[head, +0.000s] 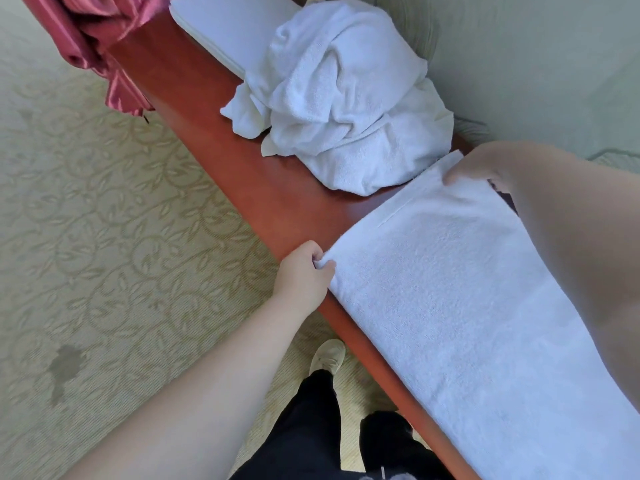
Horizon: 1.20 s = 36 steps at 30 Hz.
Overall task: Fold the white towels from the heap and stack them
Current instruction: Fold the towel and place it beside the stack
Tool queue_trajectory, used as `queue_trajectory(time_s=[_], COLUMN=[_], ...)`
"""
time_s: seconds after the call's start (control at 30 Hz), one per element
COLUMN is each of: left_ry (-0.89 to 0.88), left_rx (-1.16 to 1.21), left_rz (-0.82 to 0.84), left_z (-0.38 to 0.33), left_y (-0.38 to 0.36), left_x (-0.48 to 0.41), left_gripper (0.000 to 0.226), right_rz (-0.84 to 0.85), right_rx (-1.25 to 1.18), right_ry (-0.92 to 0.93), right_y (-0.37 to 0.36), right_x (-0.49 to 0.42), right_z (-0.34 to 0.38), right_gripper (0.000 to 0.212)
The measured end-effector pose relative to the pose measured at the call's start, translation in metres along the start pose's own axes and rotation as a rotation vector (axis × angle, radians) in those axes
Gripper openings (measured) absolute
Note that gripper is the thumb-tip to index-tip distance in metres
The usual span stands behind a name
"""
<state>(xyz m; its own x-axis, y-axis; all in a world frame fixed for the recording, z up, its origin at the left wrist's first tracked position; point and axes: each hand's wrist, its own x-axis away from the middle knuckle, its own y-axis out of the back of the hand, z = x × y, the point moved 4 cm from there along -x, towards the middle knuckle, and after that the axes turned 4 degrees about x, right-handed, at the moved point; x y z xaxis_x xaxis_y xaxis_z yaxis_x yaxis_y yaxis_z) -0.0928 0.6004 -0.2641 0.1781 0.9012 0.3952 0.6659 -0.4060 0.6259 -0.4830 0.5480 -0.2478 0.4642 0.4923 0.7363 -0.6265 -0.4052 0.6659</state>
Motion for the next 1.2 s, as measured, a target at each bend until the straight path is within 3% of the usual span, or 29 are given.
queue_trajectory(time_s=[0.07, 0.13, 0.23, 0.4, 0.53, 0.67, 0.73, 0.87, 0.97, 1.03, 1.13, 1.2], left_ry=[0.082, 0.227, 0.307, 0.378, 0.344, 0.112, -0.031, -0.426, -0.79, -0.938, -1.042, -1.034], left_rx=[0.103, 0.219, 0.266, 0.396, 0.523, 0.389, 0.266, -0.017, -0.329, -0.447, -0.558, -0.582], left_rz=[0.018, 0.093, 0.135, 0.145, 0.243, 0.251, 0.204, 0.236, 0.205, 0.218, 0.288, 0.297], left_z=[0.001, 0.006, 0.008, -0.005, -0.034, -0.07, -0.085, -0.103, -0.094, -0.085, -0.073, -0.073], left_y=[0.001, -0.004, -0.006, 0.0, 0.002, 0.006, 0.002, -0.029, -0.068, -0.095, -0.131, -0.143], left_x=[0.0, 0.003, 0.006, 0.022, 0.05, 0.088, 0.114, 0.165, 0.188, 0.197, 0.202, 0.206], left_gripper=[0.022, 0.039, 0.041, 0.025, 0.018, 0.017, 0.014, 0.03, 0.028, 0.026, 0.033, 0.034], right_rz=[-0.027, -0.107, -0.224, -0.294, -0.193, -0.033, 0.07, 0.257, 0.365, 0.439, 0.413, 0.344], right_rx=[-0.031, 0.023, 0.217, 0.078, -0.284, -0.484, -0.584, -0.868, -0.998, -1.057, -0.924, -0.827], right_ry=[0.032, 0.091, 0.236, 0.35, 0.293, 0.309, 0.33, 0.312, 0.231, 0.185, 0.143, 0.104], right_y=[0.002, 0.007, 0.013, 0.025, 0.032, 0.037, 0.037, 0.025, 0.006, -0.008, -0.034, -0.051], right_x=[-0.033, -0.018, 0.023, 0.049, 0.06, 0.08, 0.089, 0.1, 0.102, 0.101, 0.088, 0.086], right_z=[-0.01, -0.003, 0.014, 0.004, -0.034, -0.078, -0.106, -0.169, -0.214, -0.233, -0.246, -0.242], right_gripper=[0.09, 0.07, 0.028, 0.005, 0.03, 0.004, 0.01, 0.025, 0.026, 0.022, 0.083, 0.1])
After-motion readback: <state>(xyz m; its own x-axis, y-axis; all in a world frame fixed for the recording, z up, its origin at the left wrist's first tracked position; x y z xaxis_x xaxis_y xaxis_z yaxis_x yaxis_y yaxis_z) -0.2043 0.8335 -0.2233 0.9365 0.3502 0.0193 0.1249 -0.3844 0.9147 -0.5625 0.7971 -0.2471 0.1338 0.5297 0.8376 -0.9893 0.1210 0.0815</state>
